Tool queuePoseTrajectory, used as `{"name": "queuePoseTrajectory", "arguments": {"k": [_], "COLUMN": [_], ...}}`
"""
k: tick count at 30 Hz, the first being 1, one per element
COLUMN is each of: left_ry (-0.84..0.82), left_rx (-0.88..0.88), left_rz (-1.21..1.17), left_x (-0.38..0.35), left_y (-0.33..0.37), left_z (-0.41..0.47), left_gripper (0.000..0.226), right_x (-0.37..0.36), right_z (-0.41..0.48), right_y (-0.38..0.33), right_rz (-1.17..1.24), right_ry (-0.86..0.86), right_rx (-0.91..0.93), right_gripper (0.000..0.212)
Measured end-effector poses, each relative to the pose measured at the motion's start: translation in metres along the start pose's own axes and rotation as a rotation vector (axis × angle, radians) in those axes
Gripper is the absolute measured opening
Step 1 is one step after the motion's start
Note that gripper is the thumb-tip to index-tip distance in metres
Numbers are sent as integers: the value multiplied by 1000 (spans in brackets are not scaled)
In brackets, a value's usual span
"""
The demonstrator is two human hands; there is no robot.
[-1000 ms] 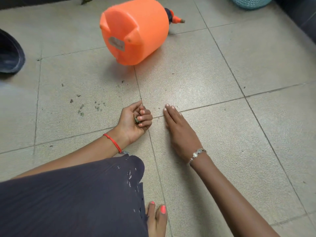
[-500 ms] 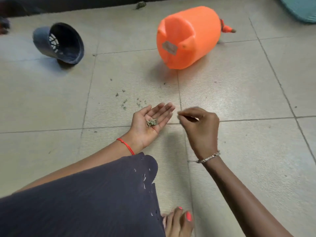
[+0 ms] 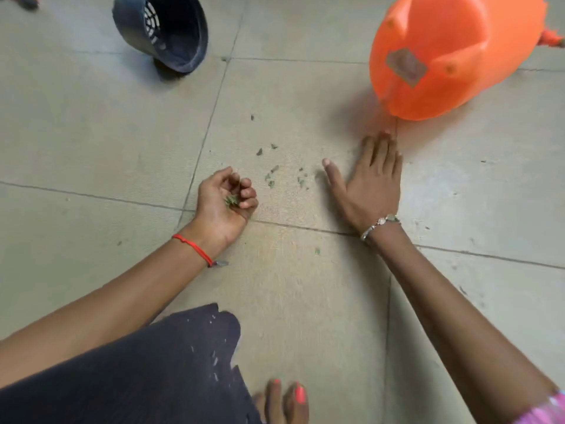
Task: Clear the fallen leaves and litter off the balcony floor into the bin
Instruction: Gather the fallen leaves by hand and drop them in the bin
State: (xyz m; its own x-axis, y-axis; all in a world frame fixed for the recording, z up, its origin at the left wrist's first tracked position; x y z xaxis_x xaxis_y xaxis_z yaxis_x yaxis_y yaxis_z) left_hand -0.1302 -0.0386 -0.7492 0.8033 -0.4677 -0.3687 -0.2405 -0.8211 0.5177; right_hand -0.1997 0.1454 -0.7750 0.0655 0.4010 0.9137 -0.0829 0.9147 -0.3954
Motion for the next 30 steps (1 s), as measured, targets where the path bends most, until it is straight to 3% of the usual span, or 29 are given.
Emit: {"name": "queuePoseTrajectory", "arguments": {"k": [7, 12, 18, 23, 27, 30], "left_ry": [-29, -48, -87, -105, -117, -141], "left_rx": [-65, -49, -43, -29, -10, 4], "left_rz": [-10, 48, 25, -27, -22, 10], "left_x": [4, -3, 2, 5, 3, 0], "left_y": [24, 26, 26, 27, 23, 19], "left_z": [22, 27, 27, 23, 19, 14], "left_gripper": [53, 46, 49, 53, 56, 54], "right_x": [-35, -54, -53, -37, -24, -15], "right_z": [9, 68, 50, 3, -20, -33], "right_y": [-69, -102, -107, -83, -66, -50], "right_rz": [7, -18, 18, 75, 172, 168], "right_ry": [-233, -247, -354, -438, -447, -389], "right_rx": [504, 550, 857, 949, 887, 853], "right_gripper": [79, 77, 57, 58, 45, 47]}}
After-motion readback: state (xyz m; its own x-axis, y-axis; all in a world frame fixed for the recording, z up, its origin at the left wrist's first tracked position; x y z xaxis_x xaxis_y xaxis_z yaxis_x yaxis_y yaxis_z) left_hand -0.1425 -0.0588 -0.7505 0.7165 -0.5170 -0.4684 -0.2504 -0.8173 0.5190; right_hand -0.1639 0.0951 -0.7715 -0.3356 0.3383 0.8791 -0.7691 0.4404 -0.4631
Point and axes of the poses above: each hand's wrist, its own z-axis towards the middle knuckle, its own x-axis out of the back of the hand, y = z × x, the point moved 2 cm from there along z, towards the middle knuckle, and after that the axes turned 7 degrees about y, right-handed, at the moved point
